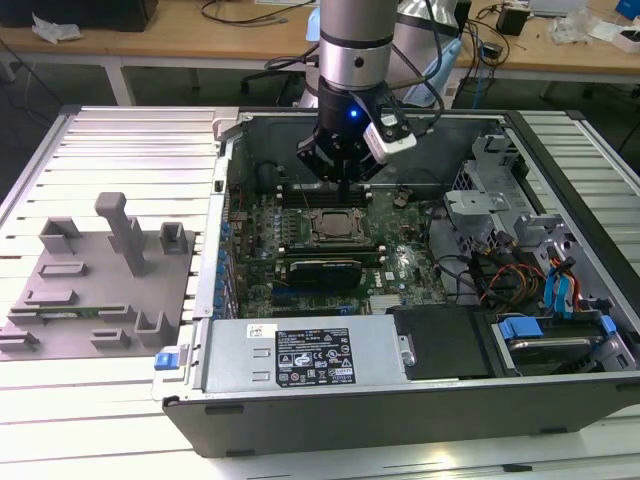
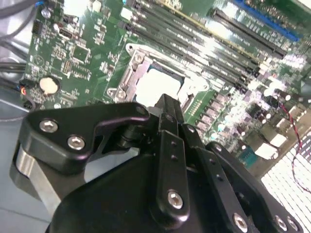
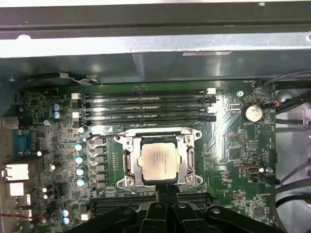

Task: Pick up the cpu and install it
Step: 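Install the first cpu locking lever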

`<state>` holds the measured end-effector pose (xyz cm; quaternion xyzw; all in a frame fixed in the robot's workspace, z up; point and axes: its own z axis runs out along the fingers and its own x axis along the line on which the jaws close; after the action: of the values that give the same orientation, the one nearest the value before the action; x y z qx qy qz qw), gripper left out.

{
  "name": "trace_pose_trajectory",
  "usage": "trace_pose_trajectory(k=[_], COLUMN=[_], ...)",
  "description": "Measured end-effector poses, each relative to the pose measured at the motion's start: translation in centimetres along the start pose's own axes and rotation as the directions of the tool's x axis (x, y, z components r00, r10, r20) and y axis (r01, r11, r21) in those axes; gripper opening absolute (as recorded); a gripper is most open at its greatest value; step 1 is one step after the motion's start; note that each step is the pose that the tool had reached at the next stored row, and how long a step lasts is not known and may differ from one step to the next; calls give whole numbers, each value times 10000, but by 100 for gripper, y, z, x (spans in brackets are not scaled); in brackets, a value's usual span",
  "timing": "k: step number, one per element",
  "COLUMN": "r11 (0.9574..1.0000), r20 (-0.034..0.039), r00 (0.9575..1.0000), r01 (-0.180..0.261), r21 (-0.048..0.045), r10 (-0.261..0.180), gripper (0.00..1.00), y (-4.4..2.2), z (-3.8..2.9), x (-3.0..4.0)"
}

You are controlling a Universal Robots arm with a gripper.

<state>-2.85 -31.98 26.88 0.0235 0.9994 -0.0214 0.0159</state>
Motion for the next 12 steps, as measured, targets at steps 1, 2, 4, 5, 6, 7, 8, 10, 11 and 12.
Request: trace_pose_trajectory(k=[1,2,4,5,6,7,8,10,11,12], r11=[10000,10000,10000,10000,10000,10000,10000,10000,10000,10000], r20=[1,0,-243,-367,-368,-367,-367,-367,-366,-365], r00=[10000,10000,9997,9993,9993,9993,9993,9993,9993,9993], r01=[0,1,11,18,17,17,17,17,18,17], r21=[-1,0,14,20,19,20,19,17,15,16], r10=[0,-1,-11,-17,-16,-16,-16,-16,-17,-17], gripper=[11,11,11,11,11,11,11,11,11,11], y=[0,0,0,0,0,0,0,0,0,-3], z=[0,0,0,0,1,1,1,1,2,0], x=[0,0,-2,-3,-3,-3,-3,1,19,54])
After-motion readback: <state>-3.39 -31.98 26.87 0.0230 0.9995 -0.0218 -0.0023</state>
